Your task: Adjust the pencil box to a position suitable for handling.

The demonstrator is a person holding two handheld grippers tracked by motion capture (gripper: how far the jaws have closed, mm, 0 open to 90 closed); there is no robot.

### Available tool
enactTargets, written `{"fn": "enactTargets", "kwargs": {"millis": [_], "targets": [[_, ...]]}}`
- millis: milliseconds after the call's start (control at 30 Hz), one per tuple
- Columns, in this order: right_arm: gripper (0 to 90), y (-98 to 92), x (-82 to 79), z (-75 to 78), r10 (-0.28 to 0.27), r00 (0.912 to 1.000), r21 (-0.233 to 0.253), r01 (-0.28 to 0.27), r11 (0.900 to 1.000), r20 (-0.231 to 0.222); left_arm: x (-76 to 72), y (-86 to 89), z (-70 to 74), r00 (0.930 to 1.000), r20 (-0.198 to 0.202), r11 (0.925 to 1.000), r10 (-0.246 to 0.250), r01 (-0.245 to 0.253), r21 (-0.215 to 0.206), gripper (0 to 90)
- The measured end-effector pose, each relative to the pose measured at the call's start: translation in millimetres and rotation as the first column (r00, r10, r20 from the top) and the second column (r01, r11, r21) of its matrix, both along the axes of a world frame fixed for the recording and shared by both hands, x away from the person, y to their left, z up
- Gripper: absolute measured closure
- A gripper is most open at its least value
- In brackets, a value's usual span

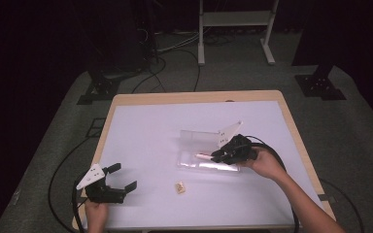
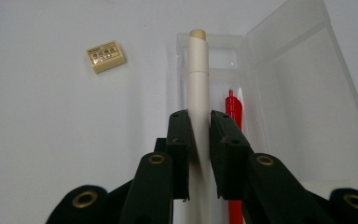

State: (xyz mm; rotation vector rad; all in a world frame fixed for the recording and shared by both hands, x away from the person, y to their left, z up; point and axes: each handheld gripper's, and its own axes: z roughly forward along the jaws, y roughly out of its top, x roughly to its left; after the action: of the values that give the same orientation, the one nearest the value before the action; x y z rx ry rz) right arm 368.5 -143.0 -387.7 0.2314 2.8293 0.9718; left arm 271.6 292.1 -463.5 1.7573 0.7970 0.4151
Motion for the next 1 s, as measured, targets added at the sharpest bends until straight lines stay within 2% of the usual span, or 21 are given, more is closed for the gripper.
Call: {"fn": "enactTargets", "kwargs": {"millis": [400, 1000], "targets": [[77.4, 1.4, 11.3, -10.9, -0.011, 0.9998, -0.022, 0.011, 1.0, -0.016, 0.3, 0.2, -0.1, 1.0, 0.0, 1.0, 0.001, -0.001, -0.001, 0.0], [77.3, 8.2, 18.5, -23.1, -0.011, 0.9994, -0.044, 0.009, 0.999, -0.032, 0.3, 0.1, -0.2, 1.0, -0.001, 1.0, 0.001, -0.001, -0.002, 0.0]]}}
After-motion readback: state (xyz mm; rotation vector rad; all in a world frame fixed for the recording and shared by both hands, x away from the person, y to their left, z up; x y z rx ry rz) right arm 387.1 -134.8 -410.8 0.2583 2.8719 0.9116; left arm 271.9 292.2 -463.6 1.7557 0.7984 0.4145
